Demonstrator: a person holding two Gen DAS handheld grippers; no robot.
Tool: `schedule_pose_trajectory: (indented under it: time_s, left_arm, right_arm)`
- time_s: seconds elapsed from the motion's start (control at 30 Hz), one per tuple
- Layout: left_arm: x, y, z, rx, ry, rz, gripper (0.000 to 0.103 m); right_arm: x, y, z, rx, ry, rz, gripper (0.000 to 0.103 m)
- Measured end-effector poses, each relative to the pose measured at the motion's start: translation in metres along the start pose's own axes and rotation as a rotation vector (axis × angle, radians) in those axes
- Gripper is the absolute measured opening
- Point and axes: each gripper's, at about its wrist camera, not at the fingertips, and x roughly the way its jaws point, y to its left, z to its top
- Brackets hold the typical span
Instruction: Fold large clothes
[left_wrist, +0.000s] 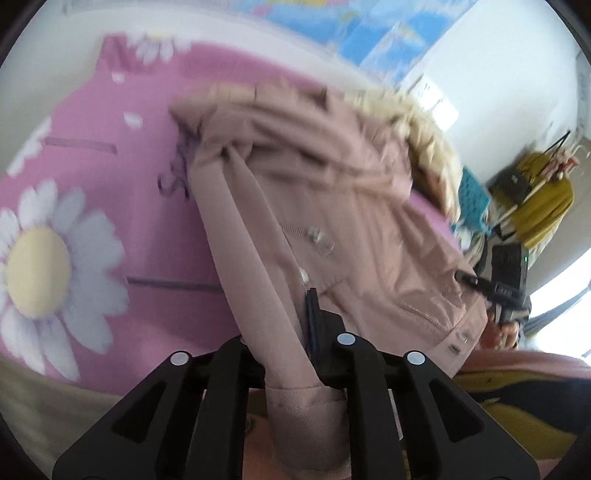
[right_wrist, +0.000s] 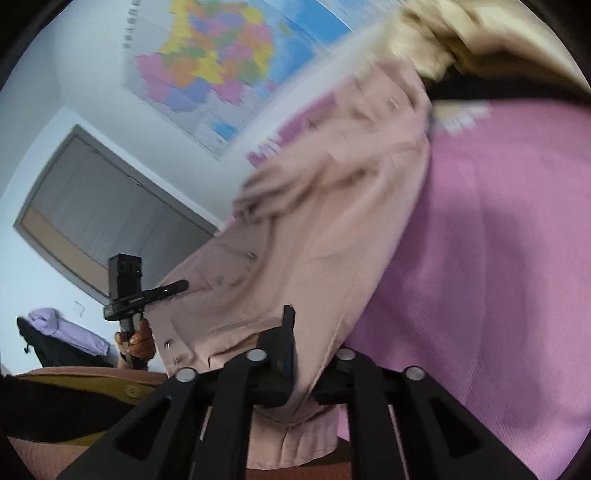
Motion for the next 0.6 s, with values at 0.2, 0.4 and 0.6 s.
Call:
schedule_pose_trajectory:
  time_s: [0.2,0.4,0.6]
  left_arm:
    - [0.018,0.021,-0.009,-0.045,0.067,0.016,0.026]
    - [0.029,0.014,-0.016,-0.009,0.096,-0.001,0.048]
    - [0.039,0.006,-0.021,0.006,0.112,-0.041,0.064]
  right_arm:
    - [0.006,-0.022,-0.018,0.067,0.047,-0.031,0.05]
    - [0.01,-0.009,-0.028,0.02,0.09,0.0,0.067]
    - [0.024,0.01,-0.026,-0.038,0.132,-0.002,0.071]
